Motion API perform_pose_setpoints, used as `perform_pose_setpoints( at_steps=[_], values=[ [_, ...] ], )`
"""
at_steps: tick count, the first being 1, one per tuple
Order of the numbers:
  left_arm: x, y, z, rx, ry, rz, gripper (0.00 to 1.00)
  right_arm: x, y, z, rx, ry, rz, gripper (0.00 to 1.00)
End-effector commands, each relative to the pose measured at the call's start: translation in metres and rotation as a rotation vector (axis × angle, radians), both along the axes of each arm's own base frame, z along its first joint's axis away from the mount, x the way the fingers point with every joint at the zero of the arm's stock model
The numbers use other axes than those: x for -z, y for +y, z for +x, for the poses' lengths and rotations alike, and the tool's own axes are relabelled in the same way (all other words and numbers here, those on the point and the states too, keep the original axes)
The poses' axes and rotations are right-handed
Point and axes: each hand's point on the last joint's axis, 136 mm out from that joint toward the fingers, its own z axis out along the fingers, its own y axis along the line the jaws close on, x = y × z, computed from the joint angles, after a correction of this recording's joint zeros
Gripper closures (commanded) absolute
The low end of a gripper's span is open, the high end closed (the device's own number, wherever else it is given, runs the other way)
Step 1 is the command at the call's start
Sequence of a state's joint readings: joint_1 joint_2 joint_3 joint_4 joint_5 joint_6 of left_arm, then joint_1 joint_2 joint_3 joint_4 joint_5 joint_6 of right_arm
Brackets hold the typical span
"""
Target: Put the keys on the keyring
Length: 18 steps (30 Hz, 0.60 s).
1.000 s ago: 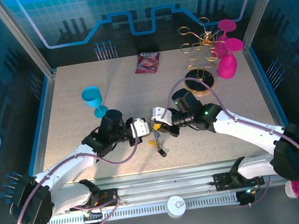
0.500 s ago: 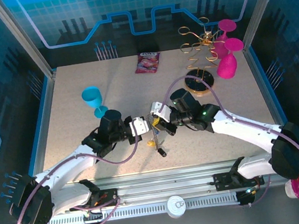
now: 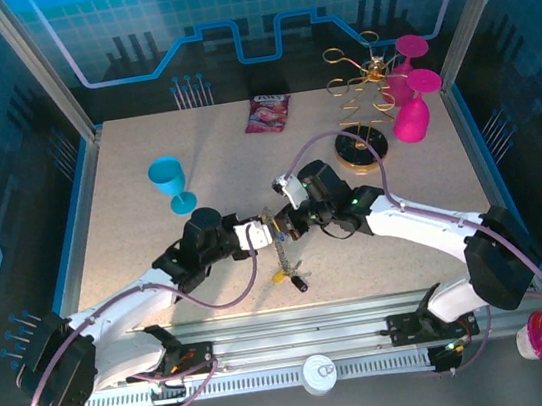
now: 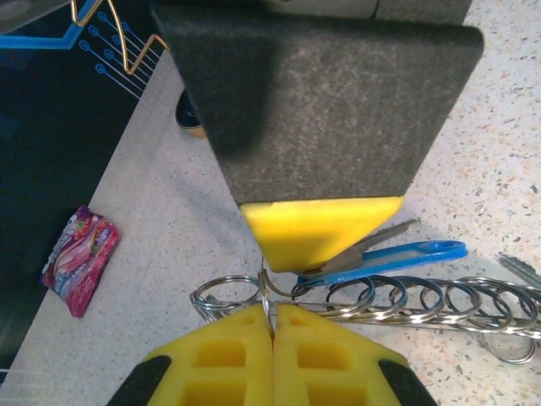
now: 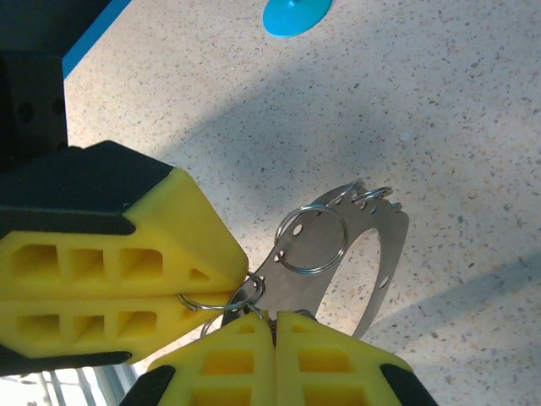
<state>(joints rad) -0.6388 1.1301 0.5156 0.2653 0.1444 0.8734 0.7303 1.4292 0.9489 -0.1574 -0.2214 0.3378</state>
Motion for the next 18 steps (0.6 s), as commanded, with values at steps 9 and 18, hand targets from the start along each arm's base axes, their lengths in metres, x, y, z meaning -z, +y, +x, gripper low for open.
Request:
perform_pose_setpoints(
  at_steps=[9,18],
  values=[
    [-0.039,-0.021,-0.025,0.142,-0.14,-0.123,1.0,-0.018,-0.009,0.023,0.041,0.07,0.127,1.0],
    [-0.04,-0.019,-0.021,0.092,-0.084,-0.172,1.0,-0.031,-0.02,0.007,-0.091,-0.028,0.105,1.0]
  ],
)
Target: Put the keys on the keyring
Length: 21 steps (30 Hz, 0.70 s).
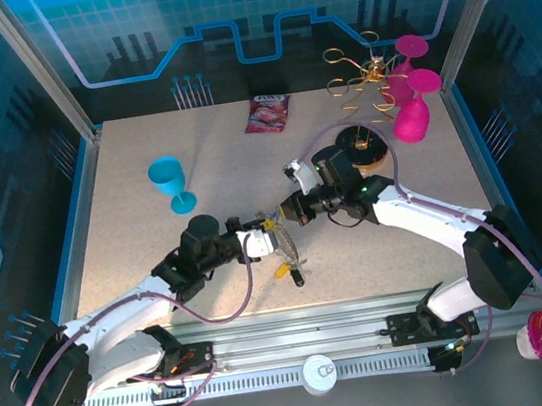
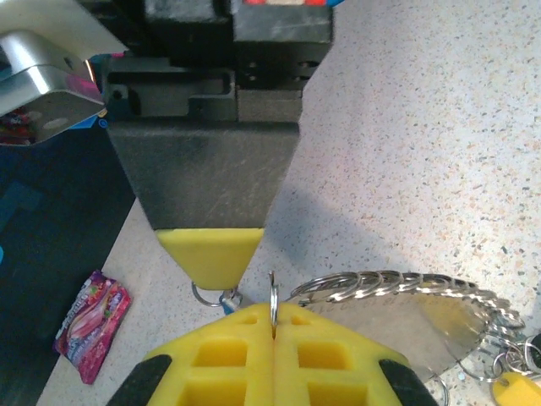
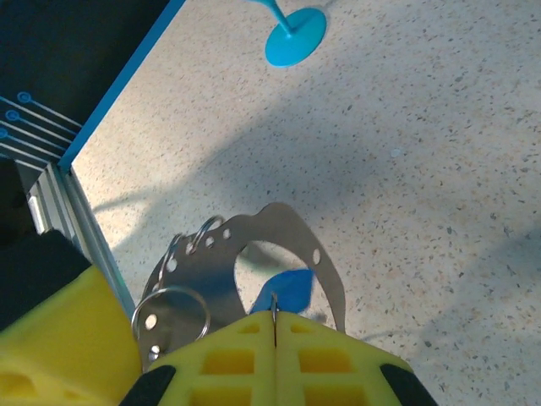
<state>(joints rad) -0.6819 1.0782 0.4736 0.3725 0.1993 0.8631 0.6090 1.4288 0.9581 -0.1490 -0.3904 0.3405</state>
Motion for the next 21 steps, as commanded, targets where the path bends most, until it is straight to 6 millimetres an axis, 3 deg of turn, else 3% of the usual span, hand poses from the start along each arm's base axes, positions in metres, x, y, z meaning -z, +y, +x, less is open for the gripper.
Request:
perform_pose_setpoints(
  at_steps=[1,5,9,21],
  values=[
    [-0.016,-0.002,-0.002,0.001,0.005,-0.084,1.0,-0.017,-0.008,-0.01,-0.094,-0.125,-0.012,1.0],
    [-0.013,-0.003,-0.004,0.003,0.046,-0.103,1.0,-0.018,-0.017,-0.021,-0.204,-0.295,-0.081,1.0],
    [-0.015,-0.004,-0.005,0.008,0.062,-0.119,1.0,-0.027,-0.011,-0.037,-0.356,-0.438,-0.062,1.0],
    [-0.013,-0.005,-0.005,0.013,0.059,-0.113,1.0,-0.031,0.004,-0.049,-0.516,-0.406,0.002,1.0]
  ],
)
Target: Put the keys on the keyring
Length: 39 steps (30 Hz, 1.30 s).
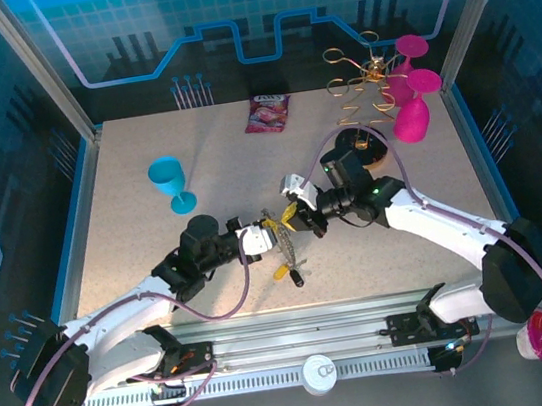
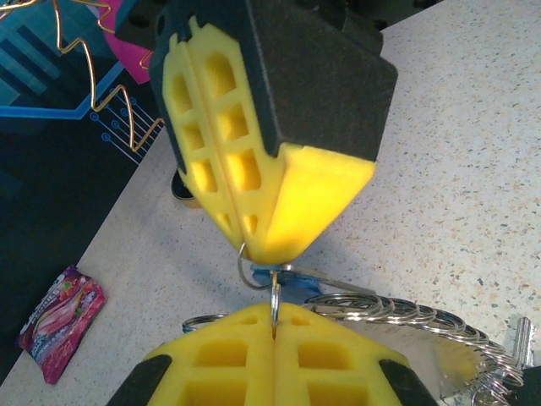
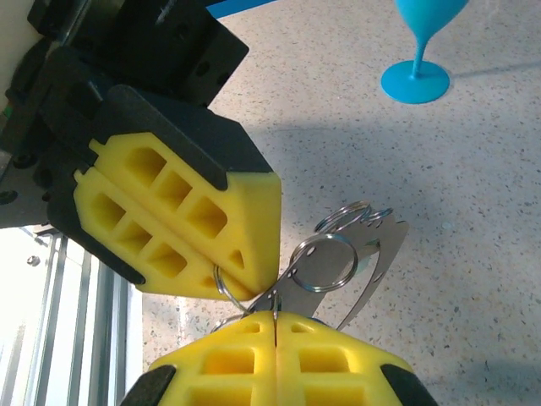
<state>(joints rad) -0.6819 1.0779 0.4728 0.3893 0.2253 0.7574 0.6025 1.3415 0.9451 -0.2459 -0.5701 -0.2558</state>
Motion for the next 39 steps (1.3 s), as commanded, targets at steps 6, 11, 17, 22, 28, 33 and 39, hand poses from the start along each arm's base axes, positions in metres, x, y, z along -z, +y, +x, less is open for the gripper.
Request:
perform_pose_setpoints(
  at_steps=[6,11,17,22,28,33,39],
  values=[
    [-0.008,-0.001,-0.001,0.012,-0.02,-0.038,1.0,-0.009,0.0,-0.003,-0.044,-0.009,0.01,1.0],
    [-0.008,-0.001,0.0,0.006,-0.018,-0.038,1.0,-0.001,-0.021,0.012,0.086,-0.093,-0.07,1.0],
    [-0.008,-0.002,0.0,0.01,-0.02,-0.036,1.0,-0.001,-0.026,-0.007,0.015,-0.075,-0.09,1.0],
    [-0.009,-0.002,-0.001,0.019,-0.025,-0.036,1.0,-0.009,-0.013,-0.019,-0.07,0.012,-0.026,1.0],
    [-0.009,-0.003,-0.003,0.034,-0.041,-0.028,1.0,-0.015,-0.001,-0.012,-0.092,0.027,0.016,1.0],
    [-0.008,-0.003,-0.004,0.041,-0.043,-0.024,1.0,-0.013,0.003,-0.006,-0.09,0.032,0.013,1.0],
    [-0.008,-0.003,-0.006,0.046,-0.046,-0.024,1.0,-0.002,-0.001,0.007,-0.028,0.039,-0.036,1.0]
  ],
)
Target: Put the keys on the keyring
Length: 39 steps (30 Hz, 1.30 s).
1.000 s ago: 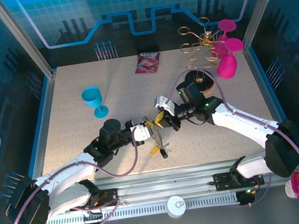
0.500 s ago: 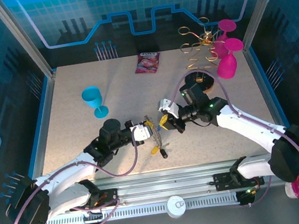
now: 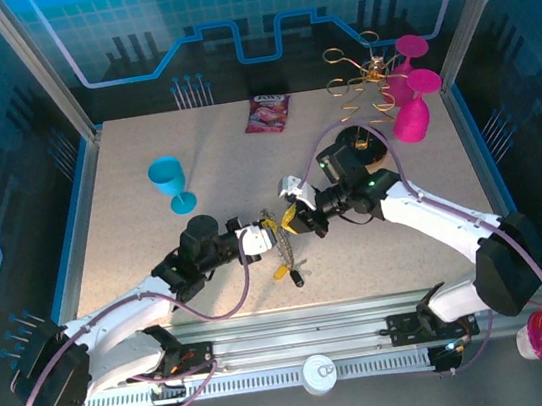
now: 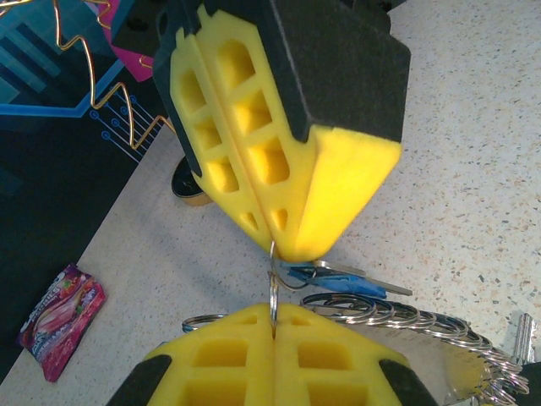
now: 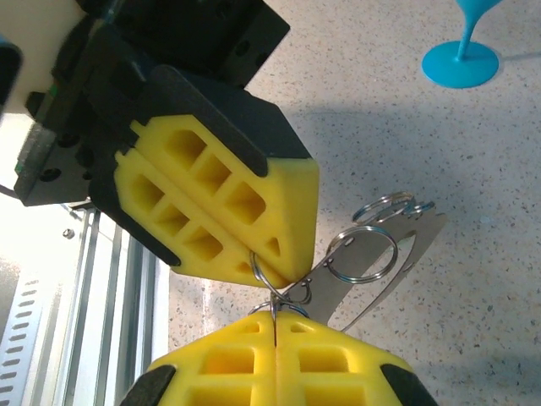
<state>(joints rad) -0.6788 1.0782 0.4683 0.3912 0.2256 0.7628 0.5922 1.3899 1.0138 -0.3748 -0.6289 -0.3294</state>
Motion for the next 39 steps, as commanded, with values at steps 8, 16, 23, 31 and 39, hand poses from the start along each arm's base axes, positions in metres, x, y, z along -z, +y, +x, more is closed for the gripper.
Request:
perform_pose_setpoints(
  at_steps=[8,16,23,31,39],
  values=[
    [-0.007,-0.005,-0.009,0.067,-0.053,-0.009,1.0,-0.005,-0.007,0.033,0.137,0.03,-0.016,1.0],
    [-0.008,-0.003,-0.007,0.052,-0.057,-0.008,1.0,-0.004,-0.009,0.02,0.075,0.022,-0.019,1.0],
    [-0.007,-0.005,-0.007,0.062,-0.075,-0.003,1.0,-0.004,-0.018,-0.001,-0.053,-0.05,-0.059,1.0],
    [-0.006,-0.006,-0.007,0.081,-0.118,0.028,1.0,-0.012,-0.004,-0.007,-0.146,0.007,-0.018,1.0],
    [-0.006,-0.006,-0.008,0.094,-0.136,0.038,1.0,-0.01,0.002,-0.005,-0.172,0.027,-0.022,1.0]
  ],
)
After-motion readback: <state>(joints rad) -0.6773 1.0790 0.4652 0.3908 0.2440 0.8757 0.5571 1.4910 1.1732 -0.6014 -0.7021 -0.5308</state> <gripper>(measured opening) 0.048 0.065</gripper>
